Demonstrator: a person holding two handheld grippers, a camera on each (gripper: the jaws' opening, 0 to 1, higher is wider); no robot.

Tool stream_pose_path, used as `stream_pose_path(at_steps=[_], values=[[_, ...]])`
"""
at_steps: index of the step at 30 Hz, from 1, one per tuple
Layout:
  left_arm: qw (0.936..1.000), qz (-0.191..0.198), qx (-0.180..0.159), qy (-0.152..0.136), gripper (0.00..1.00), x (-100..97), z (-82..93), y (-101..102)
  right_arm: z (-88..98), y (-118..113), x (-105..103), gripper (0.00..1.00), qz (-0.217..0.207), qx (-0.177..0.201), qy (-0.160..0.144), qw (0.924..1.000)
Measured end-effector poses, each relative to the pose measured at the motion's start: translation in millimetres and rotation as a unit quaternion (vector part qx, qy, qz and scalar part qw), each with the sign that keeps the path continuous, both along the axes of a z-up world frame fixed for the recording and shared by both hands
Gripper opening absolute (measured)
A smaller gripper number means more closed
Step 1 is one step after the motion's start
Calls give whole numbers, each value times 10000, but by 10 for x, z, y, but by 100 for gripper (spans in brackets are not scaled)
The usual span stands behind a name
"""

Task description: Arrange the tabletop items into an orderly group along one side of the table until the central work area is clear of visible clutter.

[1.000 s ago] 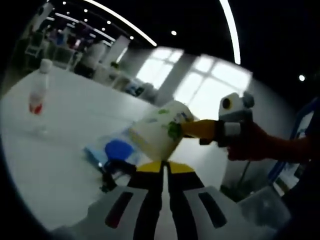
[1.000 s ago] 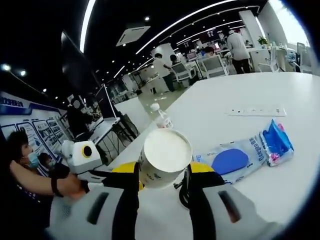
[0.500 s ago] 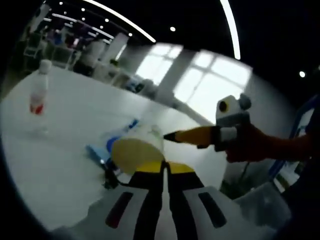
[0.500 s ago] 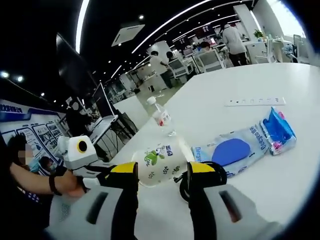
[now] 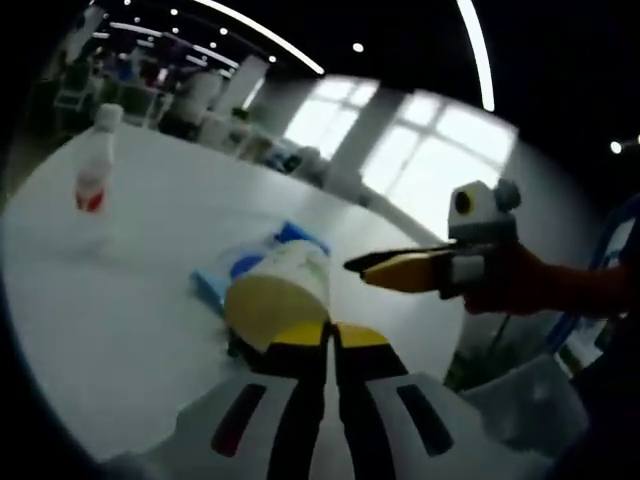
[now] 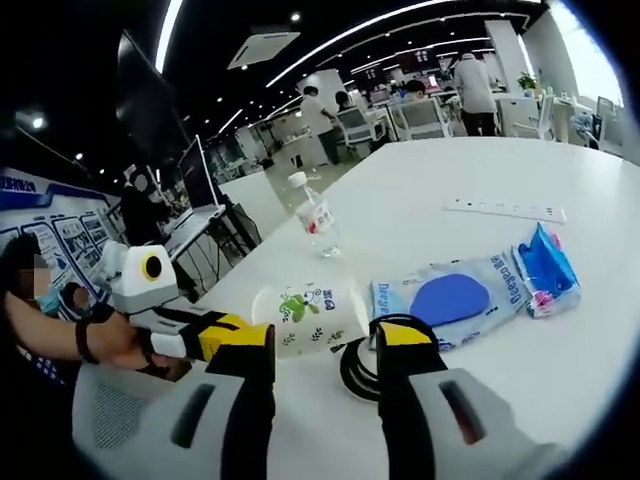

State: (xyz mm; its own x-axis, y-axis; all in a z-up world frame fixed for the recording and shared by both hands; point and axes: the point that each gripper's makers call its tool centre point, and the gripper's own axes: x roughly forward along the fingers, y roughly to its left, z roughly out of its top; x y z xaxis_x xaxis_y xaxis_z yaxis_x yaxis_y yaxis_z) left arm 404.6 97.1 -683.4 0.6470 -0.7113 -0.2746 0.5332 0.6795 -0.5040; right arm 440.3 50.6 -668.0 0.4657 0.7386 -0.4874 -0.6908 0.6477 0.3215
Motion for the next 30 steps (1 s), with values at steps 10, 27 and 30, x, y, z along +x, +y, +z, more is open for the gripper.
stream_pose_path(at_steps=[10, 27, 30], values=[[9986, 61, 527, -29, 0, -5, -67, 140, -69, 44, -42, 41, 128, -201, -73, 9997], [9894, 638, 1296, -153, 0, 595, 20, 747, -228, -221, -268, 41, -114, -308, 46, 9995], [9872, 692, 1428, -151, 0, 699, 7, 791, -263, -297, -315, 41, -195, -307, 93, 9993]])
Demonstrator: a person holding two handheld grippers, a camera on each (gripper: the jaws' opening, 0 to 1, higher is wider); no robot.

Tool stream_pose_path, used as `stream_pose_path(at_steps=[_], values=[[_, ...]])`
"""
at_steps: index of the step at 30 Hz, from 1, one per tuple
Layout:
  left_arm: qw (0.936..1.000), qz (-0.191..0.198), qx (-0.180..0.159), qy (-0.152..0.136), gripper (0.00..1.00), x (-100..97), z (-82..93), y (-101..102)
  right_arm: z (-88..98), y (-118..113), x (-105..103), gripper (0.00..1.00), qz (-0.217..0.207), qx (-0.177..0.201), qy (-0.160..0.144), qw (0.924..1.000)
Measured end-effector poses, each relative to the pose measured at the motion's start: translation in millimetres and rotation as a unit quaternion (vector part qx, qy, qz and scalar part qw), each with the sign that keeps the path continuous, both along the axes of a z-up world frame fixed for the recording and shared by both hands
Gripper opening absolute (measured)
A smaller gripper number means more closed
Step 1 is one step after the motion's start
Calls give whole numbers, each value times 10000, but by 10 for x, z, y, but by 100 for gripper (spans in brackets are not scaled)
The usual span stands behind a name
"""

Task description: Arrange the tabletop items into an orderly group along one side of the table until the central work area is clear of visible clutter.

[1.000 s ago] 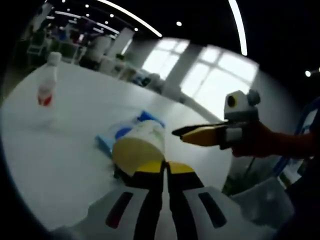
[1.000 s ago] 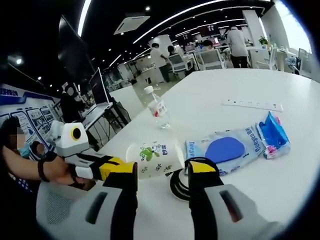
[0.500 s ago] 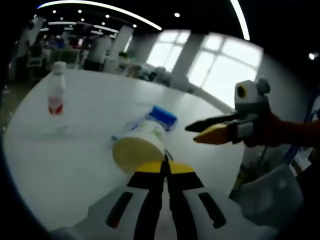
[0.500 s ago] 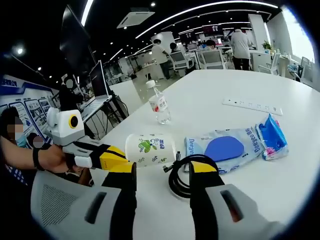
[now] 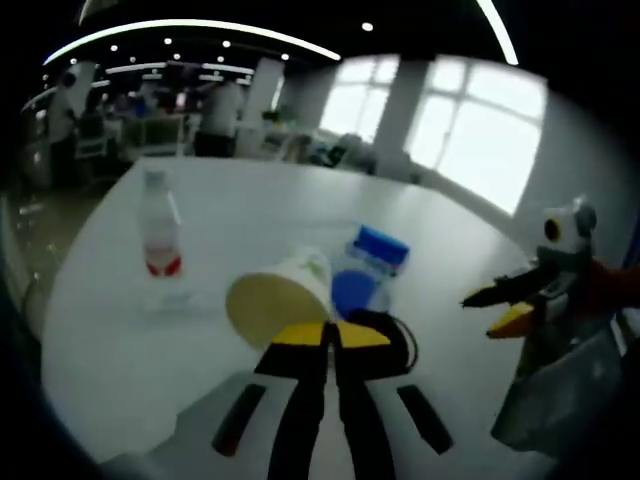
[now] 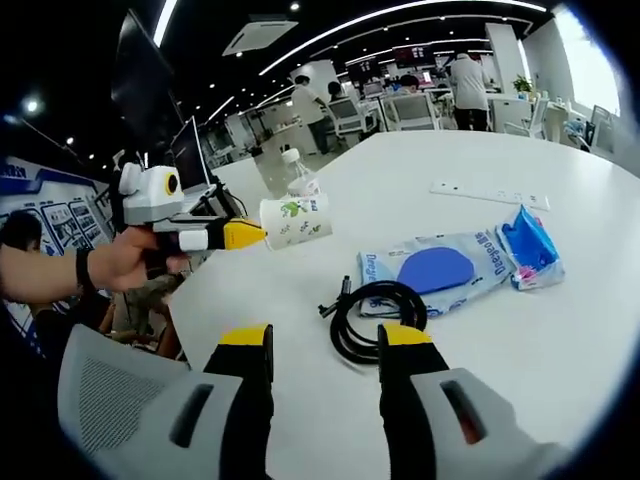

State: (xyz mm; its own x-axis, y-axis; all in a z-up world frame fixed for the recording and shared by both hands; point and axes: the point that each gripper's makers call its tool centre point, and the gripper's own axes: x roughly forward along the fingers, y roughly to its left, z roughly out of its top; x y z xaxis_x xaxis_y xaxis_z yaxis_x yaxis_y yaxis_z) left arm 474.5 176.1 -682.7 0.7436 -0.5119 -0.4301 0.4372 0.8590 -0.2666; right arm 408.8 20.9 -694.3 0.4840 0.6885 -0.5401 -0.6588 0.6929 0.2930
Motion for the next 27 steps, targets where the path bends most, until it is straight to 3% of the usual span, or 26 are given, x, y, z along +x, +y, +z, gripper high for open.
stream_pose_path(at_steps=[9, 15, 20, 27], values=[[9997, 153, 204, -5, 0, 286, -37, -8, -79, -229, -64, 41, -250, -60, 63, 9996], [9994, 100, 324, 94, 0, 297, -127, -102, -93, -336, -75, 41, -390, -49, 91, 9992], [9984, 297, 468, 117, 0, 374, -131, -14, -90, -411, -70, 41, -456, -69, 89, 9989], [9918, 591, 1131, 95, 0, 565, -149, 172, -101, -446, -69, 41, -532, -53, 128, 9985]])
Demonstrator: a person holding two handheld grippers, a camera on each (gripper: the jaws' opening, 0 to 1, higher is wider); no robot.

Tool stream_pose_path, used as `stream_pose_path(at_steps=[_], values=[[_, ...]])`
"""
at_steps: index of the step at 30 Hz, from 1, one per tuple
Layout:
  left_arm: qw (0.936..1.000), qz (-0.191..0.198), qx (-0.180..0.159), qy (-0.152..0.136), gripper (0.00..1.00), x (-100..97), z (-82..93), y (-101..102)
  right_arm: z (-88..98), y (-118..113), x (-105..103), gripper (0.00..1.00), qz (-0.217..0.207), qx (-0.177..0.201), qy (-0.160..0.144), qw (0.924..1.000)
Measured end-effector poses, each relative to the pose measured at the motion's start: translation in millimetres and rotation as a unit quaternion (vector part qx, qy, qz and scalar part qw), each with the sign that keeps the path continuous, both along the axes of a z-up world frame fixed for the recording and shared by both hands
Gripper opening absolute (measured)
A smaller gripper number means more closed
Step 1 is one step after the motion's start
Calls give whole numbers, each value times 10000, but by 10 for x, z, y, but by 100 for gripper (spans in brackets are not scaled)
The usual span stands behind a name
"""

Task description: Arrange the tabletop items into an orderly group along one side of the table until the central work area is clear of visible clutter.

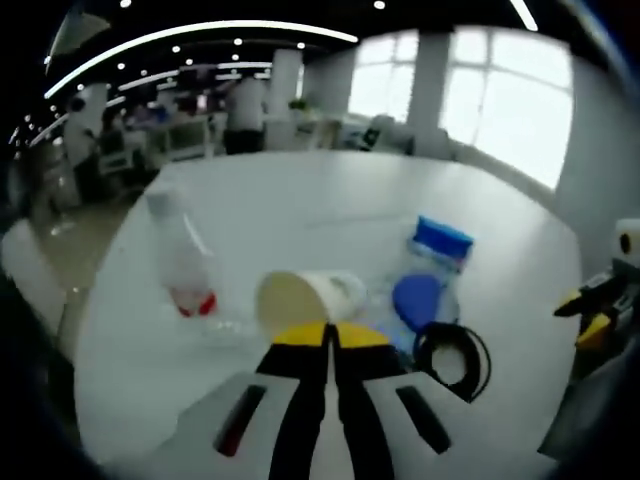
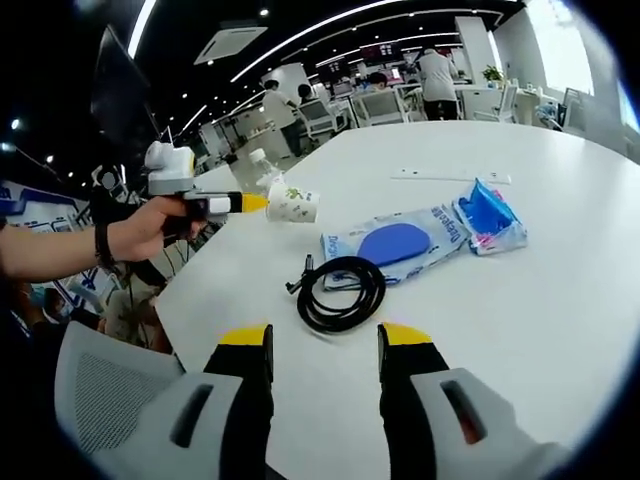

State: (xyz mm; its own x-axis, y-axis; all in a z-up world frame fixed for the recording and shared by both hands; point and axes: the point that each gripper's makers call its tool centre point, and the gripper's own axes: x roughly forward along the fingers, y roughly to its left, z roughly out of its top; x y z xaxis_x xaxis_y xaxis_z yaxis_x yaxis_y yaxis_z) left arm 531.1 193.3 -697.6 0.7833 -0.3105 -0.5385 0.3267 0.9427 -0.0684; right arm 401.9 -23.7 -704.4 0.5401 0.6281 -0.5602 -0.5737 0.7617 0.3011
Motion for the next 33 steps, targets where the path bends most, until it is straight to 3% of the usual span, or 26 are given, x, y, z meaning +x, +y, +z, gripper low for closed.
stream_pose_path(at_steps=[5, 10, 23, 33], values=[[9968, -104, 787, -40, 0, 82, -34, 26, -1, 7, -10, 41, -15, 18, 19, 10000], [9937, -180, 1108, 9, 0, 146, -70, 1, -2, -10, -16, 41, -43, 28, 25, 10000], [9909, -101, 1339, 118, 0, 303, -78, 124, -47, -136, -5, 41, -164, 72, 82, 9998], [9901, -118, 1390, 173, 0, 358, -109, 107, -43, -175, 36, 41, -199, 141, 87, 9997]])
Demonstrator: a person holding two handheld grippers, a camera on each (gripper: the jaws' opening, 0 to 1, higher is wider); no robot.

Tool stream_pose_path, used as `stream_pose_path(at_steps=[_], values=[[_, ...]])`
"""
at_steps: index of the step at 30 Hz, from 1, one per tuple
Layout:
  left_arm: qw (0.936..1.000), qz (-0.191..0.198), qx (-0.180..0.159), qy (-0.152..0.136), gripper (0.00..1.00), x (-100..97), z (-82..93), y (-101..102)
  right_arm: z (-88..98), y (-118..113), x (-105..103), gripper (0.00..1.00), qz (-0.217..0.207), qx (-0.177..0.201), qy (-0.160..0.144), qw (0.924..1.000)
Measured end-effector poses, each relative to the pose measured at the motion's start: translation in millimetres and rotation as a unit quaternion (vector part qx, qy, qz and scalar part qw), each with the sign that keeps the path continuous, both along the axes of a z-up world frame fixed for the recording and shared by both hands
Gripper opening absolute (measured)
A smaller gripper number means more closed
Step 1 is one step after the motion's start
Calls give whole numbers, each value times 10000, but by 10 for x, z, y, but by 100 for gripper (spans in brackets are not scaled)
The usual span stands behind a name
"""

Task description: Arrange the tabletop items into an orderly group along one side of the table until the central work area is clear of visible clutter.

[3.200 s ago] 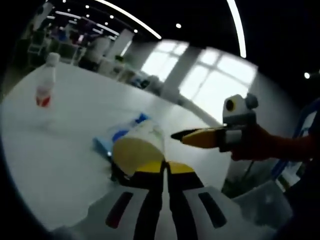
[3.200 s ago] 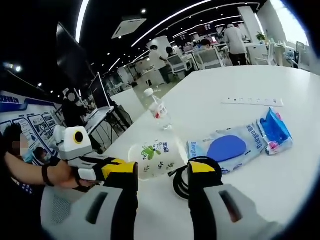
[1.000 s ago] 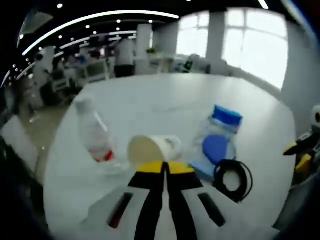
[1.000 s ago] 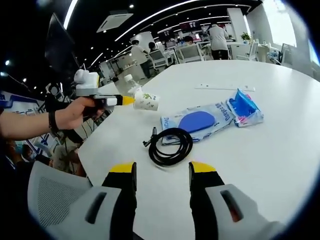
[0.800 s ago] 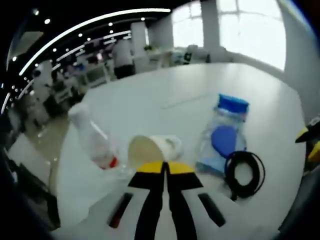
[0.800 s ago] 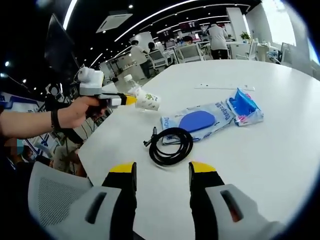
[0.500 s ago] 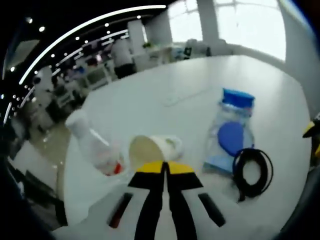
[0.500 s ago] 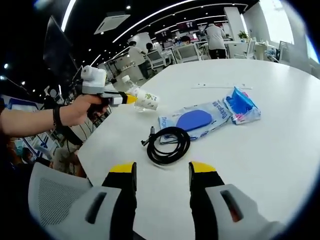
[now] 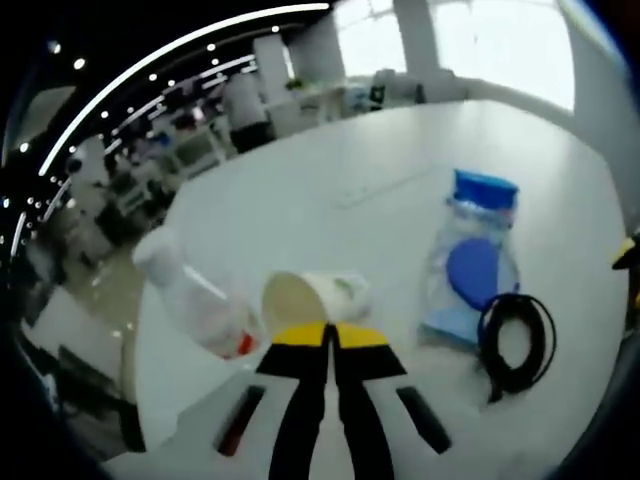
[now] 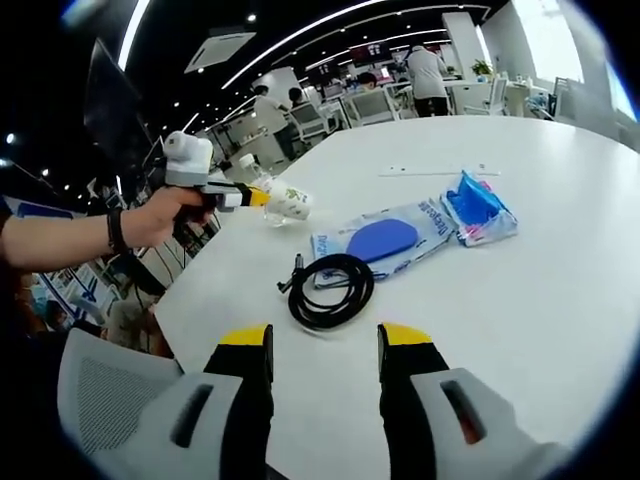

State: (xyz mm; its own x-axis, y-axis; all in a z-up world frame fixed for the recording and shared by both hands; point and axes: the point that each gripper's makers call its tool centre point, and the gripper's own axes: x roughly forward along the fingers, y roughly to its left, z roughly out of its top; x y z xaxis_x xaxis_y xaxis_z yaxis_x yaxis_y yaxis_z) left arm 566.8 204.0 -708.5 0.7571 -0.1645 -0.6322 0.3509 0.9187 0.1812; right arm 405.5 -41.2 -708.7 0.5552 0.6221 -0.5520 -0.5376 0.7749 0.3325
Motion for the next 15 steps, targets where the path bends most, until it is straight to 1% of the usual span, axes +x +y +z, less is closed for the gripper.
stream_pose_path(at_steps=[3, 6, 10, 12, 15], values=[[10000, -8, 42, 16, 0, 2, -12, 15, 2, -20, 4, 41, -27, 23, 2, 10000], [9999, 3, 155, 8, 0, 15, -16, 45, -5, -30, 6, 41, -39, 23, 12, 10000], [9996, 89, 279, 35, 0, 38, -22, 96, -17, -31, -2, 41, -25, 39, 27, 10000], [9997, 33, 249, 30, 0, 37, -18, 66, -24, -37, 1, 41, -24, 39, 34, 10000], [9995, -63, 322, 1, 0, 26, -13, 19, -25, -39, 7, 41, -27, 54, 37, 10000]])
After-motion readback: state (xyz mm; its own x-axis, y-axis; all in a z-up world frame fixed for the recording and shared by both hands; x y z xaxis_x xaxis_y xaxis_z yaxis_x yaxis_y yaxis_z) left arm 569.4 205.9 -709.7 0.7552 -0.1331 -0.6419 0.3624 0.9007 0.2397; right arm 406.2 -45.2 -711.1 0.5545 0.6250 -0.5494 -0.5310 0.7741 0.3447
